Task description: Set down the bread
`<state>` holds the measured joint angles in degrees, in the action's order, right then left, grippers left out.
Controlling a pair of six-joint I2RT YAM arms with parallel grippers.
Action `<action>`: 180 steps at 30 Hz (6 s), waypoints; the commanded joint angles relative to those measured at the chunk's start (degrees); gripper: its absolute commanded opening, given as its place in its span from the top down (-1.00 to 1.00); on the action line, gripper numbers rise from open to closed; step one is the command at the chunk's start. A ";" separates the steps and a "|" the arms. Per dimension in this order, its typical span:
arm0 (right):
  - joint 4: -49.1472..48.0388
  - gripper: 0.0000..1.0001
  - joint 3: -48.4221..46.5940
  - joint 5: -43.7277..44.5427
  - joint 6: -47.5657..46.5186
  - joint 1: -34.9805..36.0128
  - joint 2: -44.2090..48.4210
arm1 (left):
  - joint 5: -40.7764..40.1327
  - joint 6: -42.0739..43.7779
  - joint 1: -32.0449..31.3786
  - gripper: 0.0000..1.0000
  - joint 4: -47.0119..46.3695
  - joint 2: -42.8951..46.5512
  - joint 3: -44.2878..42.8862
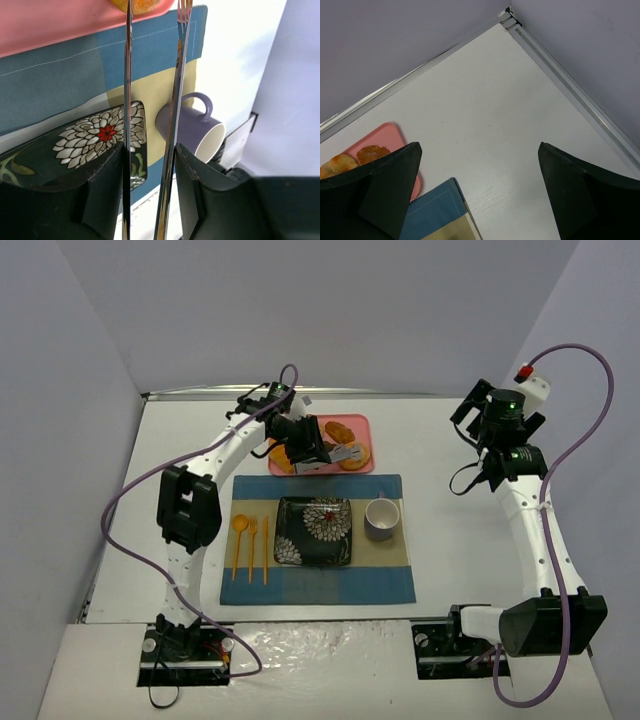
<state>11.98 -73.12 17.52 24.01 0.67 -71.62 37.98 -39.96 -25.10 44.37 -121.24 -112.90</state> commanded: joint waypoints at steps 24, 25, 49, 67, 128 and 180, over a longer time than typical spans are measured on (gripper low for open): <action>-4.86 -1.00 0.44 0.15 -0.02 -0.36 -1.77 | 3.83 -4.25 5.81 0.15 -4.19 7.72 5.21; -4.82 -1.00 0.40 0.19 -0.06 -0.40 -1.77 | 4.08 -4.41 5.89 0.14 -4.65 7.69 5.66; -4.70 -1.00 0.53 2.54 -0.54 -0.39 -0.55 | 5.87 -6.47 5.18 0.10 -7.63 -0.24 3.07; -4.72 -1.00 0.88 3.84 -0.10 -0.35 -0.80 | 11.64 3.18 4.05 -0.03 8.32 -3.87 -4.66; -5.28 -1.00 1.79 5.45 1.04 -0.35 1.51 | 23.36 -13.25 8.78 1.00 -13.44 4.14 3.63; -6.00 -1.00 2.19 4.15 1.41 3.46 2.40 | 23.15 5.71 18.50 0.71 13.96 34.23 42.56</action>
<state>10.04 -70.70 18.79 25.67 4.01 -71.60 59.33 -35.94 -6.74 58.73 -85.94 -66.87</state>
